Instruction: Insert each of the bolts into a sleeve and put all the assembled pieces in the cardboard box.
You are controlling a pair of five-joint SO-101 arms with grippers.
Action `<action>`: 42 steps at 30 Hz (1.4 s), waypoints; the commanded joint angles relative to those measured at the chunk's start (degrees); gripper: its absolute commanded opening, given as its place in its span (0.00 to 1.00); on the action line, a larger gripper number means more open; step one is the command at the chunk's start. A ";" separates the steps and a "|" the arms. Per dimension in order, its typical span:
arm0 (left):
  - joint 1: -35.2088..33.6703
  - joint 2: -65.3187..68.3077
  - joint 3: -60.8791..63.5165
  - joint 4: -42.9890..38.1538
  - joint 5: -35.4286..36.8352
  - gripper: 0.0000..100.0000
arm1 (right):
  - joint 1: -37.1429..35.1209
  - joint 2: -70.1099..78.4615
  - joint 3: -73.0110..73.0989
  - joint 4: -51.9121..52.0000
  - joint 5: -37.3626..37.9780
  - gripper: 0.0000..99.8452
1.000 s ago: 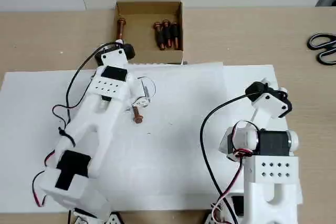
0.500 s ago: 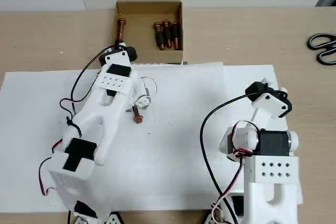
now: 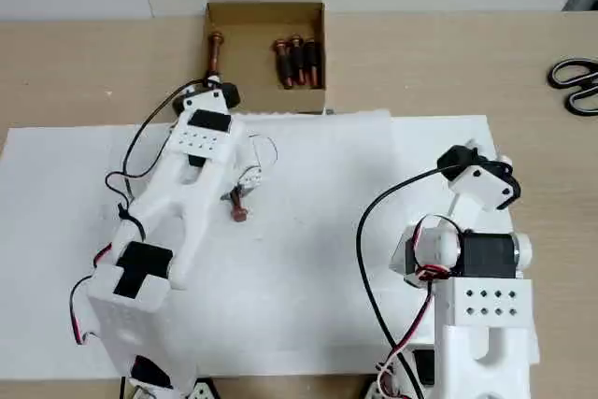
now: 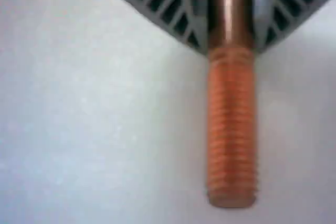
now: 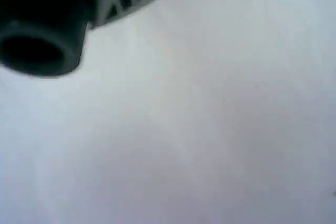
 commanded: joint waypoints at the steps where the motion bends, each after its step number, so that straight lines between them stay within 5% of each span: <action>1: -0.88 -7.21 -4.18 4.66 7.12 0.01 | 0.75 -1.19 -0.35 -0.75 0.44 0.00; 8: -1.14 -14.86 -7.25 9.05 19.08 0.01 | 0.75 -1.19 -0.35 -0.75 0.44 0.00; 19: -5.01 -15.74 -7.08 13.10 59.43 0.01 | 0.75 -1.19 -0.35 -0.75 0.44 0.00; 31: -9.49 -15.74 -7.08 13.45 61.63 0.03 | 0.75 -1.19 -0.35 -0.66 0.44 0.00; 38: -9.14 -15.82 -7.08 13.45 61.54 0.24 | 0.75 -1.19 -0.35 -0.66 0.44 0.00; 42: -9.14 -15.82 -7.08 13.45 61.10 0.27 | 0.75 -1.19 -0.35 -0.66 0.53 0.00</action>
